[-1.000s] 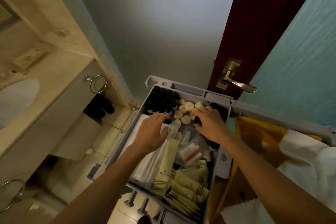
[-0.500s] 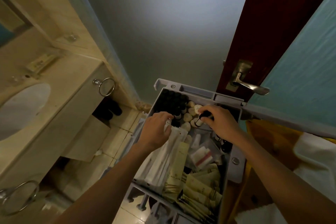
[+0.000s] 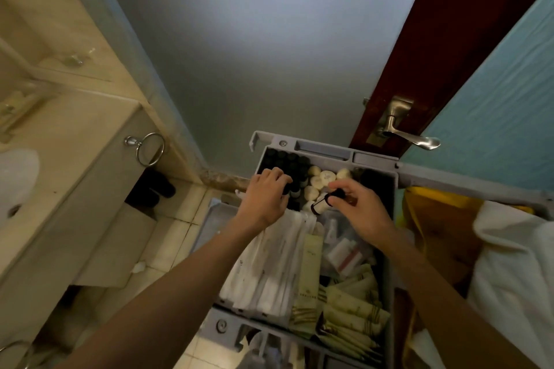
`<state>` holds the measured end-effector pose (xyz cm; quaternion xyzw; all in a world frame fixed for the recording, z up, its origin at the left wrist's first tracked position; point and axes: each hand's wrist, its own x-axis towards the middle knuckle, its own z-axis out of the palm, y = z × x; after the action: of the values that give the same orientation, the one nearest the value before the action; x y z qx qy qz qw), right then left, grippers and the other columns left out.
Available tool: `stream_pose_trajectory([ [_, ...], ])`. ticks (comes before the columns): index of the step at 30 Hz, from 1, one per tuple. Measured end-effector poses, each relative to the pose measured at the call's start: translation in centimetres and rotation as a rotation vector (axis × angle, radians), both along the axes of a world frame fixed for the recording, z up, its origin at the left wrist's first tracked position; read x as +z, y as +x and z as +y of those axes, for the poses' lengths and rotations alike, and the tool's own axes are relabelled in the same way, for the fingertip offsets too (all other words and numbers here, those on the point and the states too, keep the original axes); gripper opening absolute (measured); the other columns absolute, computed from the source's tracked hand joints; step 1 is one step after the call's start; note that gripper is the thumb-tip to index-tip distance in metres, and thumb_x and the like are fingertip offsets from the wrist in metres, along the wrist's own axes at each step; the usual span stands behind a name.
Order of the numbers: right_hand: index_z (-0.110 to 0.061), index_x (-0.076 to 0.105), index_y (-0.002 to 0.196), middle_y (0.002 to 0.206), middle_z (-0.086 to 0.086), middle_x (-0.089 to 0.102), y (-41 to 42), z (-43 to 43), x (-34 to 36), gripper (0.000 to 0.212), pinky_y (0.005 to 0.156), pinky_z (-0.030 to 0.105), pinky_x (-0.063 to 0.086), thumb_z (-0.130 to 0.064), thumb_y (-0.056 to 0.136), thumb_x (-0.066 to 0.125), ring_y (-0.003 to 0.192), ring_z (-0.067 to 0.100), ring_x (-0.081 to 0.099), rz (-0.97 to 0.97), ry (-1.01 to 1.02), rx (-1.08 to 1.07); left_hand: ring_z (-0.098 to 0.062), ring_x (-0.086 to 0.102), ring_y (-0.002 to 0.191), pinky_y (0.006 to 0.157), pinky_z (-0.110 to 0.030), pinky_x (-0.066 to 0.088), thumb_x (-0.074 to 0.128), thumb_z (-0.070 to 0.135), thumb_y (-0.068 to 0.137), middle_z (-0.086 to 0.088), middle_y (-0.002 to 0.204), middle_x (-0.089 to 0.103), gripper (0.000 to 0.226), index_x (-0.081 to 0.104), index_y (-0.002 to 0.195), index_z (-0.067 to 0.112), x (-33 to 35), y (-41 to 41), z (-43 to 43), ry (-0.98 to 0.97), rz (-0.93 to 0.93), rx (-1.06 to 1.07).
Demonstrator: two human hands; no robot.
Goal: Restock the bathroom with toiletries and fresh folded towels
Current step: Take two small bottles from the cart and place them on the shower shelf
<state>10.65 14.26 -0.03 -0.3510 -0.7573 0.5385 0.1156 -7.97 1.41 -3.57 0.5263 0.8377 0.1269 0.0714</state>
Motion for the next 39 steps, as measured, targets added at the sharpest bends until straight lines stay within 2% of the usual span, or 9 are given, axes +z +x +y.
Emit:
stream_pose_trajectory([
  [6, -0.027, 0.065, 0.106, 0.100, -0.015, 0.064, 0.2, -1.5, 0.6, 0.018, 0.073, 0.003, 0.045, -0.014, 0.093, 0.064, 0.090, -0.012, 0.060, 0.006, 0.035, -0.056, -0.019, 0.048, 0.112, 0.098, -0.033, 0.034, 0.063, 0.023, 0.089, 0.004, 0.118, 0.054, 0.037, 0.055, 0.125, 0.025, 0.1, -0.8, 0.6, -0.029, 0.101, -0.077],
  [15, -0.035, 0.062, 0.111, 0.111, -0.010, 0.064, 1.5, -2.8, 1.9, 0.024, 0.077, 0.011, 0.047, -0.022, 0.092, 0.067, 0.100, -0.002, 0.060, 0.027, 0.010, -0.097, -0.021, 0.046, 0.114, 0.100, -0.038, 0.028, 0.060, 0.018, 0.090, 0.000, 0.122, 0.047, 0.041, 0.050, 0.129, 0.024, 2.1, -0.5, 0.2, -0.048, 0.077, -0.108],
  [18, -0.039, 0.060, 0.114, 0.117, -0.013, 0.062, 2.4, -3.1, 2.6, 0.027, 0.084, 0.014, 0.044, -0.026, 0.092, 0.067, 0.109, -0.002, 0.055, 0.047, 0.005, -0.083, -0.020, 0.050, 0.107, 0.100, -0.035, 0.034, 0.064, 0.013, 0.088, -0.001, 0.125, 0.043, 0.044, 0.052, 0.130, 0.021, 3.5, 0.4, -0.9, 0.017, 0.000, -0.085],
  [20, -0.040, 0.061, 0.112, 0.119, -0.016, 0.062, 2.9, -3.3, 3.1, 0.026, 0.092, 0.019, 0.044, -0.026, 0.091, 0.068, 0.113, -0.001, 0.055, 0.089, -0.008, -0.072, -0.019, 0.054, 0.093, 0.090, -0.030, 0.045, 0.061, 0.007, 0.091, -0.002, 0.126, 0.041, 0.039, 0.054, 0.128, 0.017, 4.2, 1.3, -2.1, 0.079, -0.057, -0.059],
  [22, -0.036, 0.063, 0.112, 0.116, -0.015, 0.065, 3.3, -3.4, 3.4, 0.024, 0.094, 0.021, 0.046, -0.025, 0.091, 0.067, 0.112, 0.001, 0.058, 0.128, -0.033, -0.053, -0.012, 0.051, 0.086, 0.080, -0.020, 0.046, 0.056, 0.000, 0.094, 0.001, 0.123, 0.038, 0.032, 0.056, 0.124, 0.013, 5.0, 2.3, -3.5, 0.149, -0.171, -0.013],
  [26, -0.030, 0.067, 0.110, 0.109, -0.013, 0.069, 3.4, -3.6, 3.2, 0.019, 0.092, 0.026, 0.050, -0.024, 0.092, 0.067, 0.105, 0.005, 0.064, 0.194, -0.112, -0.017, -0.009, 0.049, 0.094, 0.090, -0.015, 0.042, 0.050, 0.004, 0.099, 0.003, 0.116, 0.037, 0.022, 0.058, 0.119, 0.011, 6.7, 5.1, -6.7, 0.306, -0.369, 0.159],
  [30, -0.028, 0.067, 0.113, 0.107, -0.009, 0.070, 3.0, -4.8, 2.7, 0.019, 0.083, 0.025, 0.055, -0.030, 0.094, 0.063, 0.094, 0.008, 0.069, 0.221, -0.186, 0.085, -0.004, 0.049, 0.102, 0.095, -0.016, 0.042, 0.050, 0.004, 0.100, 0.003, 0.114, 0.041, 0.023, 0.060, 0.116, 0.017, 7.1, 7.5, -10.7, 0.393, -0.404, 0.314],
  [35, -0.023, 0.067, 0.114, 0.103, -0.005, 0.070, 1.2, -8.2, 2.7, 0.020, 0.071, 0.018, 0.055, -0.027, 0.096, 0.061, 0.087, 0.007, 0.069, 0.209, -0.224, 0.244, -0.002, 0.054, 0.103, 0.089, -0.016, 0.043, 0.049, 0.011, 0.101, 0.016, 0.108, 0.054, 0.021, 0.060, 0.111, 0.026, 8.2, 10.1, -16.4, 0.397, -0.391, 0.525],
  [39, -0.022, 0.067, 0.113, 0.104, -0.009, 0.068, 0.0, -12.0, 3.1, 0.018, 0.073, 0.022, 0.057, -0.023, 0.097, 0.060, 0.091, 0.003, 0.067, 0.209, -0.234, 0.350, 0.002, 0.057, 0.103, 0.085, -0.015, 0.049, 0.050, 0.021, 0.102, 0.015, 0.112, 0.060, 0.023, 0.057, 0.122, 0.028, 8.8, 11.6, -20.8, 0.419, -0.450, 0.708],
])
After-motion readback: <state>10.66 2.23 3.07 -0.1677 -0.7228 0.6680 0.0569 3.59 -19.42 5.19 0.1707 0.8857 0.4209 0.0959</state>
